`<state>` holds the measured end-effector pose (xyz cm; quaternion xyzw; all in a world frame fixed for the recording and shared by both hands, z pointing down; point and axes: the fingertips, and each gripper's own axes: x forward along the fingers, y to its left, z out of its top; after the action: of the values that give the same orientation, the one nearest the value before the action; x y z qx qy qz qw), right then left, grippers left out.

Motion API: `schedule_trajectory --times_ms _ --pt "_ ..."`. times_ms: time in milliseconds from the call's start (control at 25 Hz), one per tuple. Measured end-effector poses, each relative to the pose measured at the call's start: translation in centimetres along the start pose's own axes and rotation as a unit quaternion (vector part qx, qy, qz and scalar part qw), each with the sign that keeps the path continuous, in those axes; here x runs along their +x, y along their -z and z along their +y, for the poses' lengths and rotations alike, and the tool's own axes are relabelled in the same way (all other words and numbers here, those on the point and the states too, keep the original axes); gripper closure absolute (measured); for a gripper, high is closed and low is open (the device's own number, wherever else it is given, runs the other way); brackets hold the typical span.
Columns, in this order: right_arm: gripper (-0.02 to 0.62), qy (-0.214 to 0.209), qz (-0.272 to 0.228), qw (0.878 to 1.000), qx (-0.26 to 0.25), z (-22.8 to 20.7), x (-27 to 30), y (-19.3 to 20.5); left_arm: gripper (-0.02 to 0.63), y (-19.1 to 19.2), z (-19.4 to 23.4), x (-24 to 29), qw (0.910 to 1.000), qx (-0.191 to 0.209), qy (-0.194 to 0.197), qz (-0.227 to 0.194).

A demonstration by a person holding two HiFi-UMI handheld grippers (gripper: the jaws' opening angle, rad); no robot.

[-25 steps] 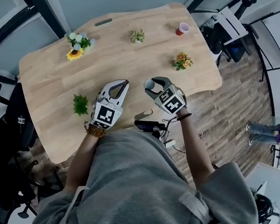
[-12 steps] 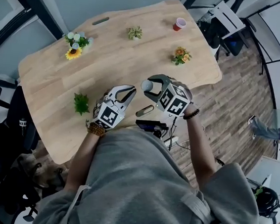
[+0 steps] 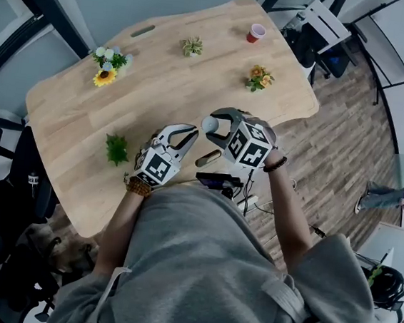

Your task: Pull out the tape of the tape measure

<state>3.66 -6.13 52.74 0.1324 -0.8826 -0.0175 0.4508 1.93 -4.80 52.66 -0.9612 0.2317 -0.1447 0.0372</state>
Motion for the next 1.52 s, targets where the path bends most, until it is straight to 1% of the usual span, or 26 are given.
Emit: schedule_trajectory --times_ms 560,840,1040,1520 --pt "0.371 -0.016 0.002 1.000 -0.009 1.4 0.1 0.0 0.592 -0.2 -0.9 0.2 0.9999 0.007 0.009 0.001" --pt "0.371 -0.026 0.008 1.000 -0.004 1.7 0.2 0.4 0.592 0.2 -1.3 0.2 0.9997 0.011 0.022 0.010" --pt "0.371 -0.031 0.012 0.999 -0.002 1.8 0.5 0.5 0.592 0.4 -1.5 0.2 0.9995 0.003 0.029 0.009" --pt "0.371 -0.023 0.029 0.999 0.004 1.1 0.7 1.5 0.592 1.0 -1.1 0.1 0.9996 0.000 0.021 0.021"
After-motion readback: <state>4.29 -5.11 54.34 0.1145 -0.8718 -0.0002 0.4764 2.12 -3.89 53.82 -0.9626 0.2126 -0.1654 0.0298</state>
